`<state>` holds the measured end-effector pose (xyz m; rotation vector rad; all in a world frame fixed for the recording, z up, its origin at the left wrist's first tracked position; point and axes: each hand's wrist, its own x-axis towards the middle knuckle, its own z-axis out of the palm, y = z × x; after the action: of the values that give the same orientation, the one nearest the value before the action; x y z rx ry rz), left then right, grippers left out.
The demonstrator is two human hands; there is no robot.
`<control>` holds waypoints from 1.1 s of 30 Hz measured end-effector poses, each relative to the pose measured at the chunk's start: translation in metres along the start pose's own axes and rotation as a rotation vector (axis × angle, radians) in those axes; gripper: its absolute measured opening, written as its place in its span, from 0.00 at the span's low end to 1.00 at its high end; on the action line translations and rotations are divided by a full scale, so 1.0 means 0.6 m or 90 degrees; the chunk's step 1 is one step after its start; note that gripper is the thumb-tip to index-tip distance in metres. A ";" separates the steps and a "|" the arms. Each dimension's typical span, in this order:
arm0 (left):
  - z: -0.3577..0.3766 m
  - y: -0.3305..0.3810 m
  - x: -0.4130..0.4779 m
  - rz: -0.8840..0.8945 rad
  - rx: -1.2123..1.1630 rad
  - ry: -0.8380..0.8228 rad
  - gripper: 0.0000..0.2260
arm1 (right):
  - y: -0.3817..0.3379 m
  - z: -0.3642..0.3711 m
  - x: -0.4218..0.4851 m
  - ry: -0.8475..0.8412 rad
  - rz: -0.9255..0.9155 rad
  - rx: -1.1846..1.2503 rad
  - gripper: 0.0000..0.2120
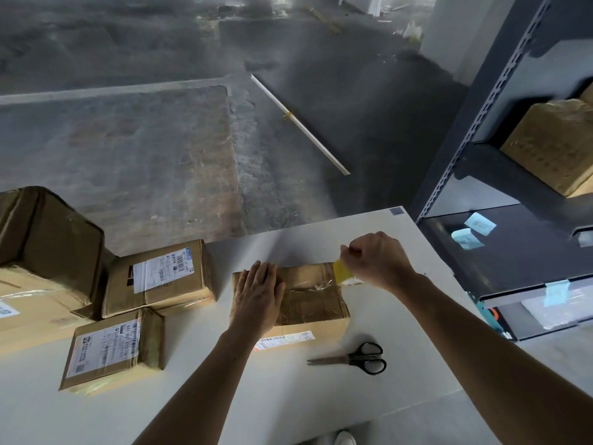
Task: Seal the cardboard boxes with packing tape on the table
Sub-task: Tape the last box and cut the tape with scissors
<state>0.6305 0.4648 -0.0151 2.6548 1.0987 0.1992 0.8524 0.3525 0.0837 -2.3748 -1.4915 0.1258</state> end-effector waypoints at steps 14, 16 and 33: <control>0.001 0.001 0.000 0.005 0.032 0.013 0.24 | 0.047 0.042 -0.009 -0.078 0.016 -0.070 0.23; 0.002 0.001 -0.001 0.008 0.037 0.024 0.22 | 0.050 0.052 -0.014 -0.082 0.027 -0.052 0.23; -0.001 0.021 0.014 -0.075 -0.021 0.024 0.28 | 0.091 0.113 -0.012 -0.131 0.103 0.226 0.21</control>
<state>0.6451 0.4624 -0.0106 2.5580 1.2484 0.2430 0.8792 0.3402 0.0016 -2.2364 -1.2338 0.6361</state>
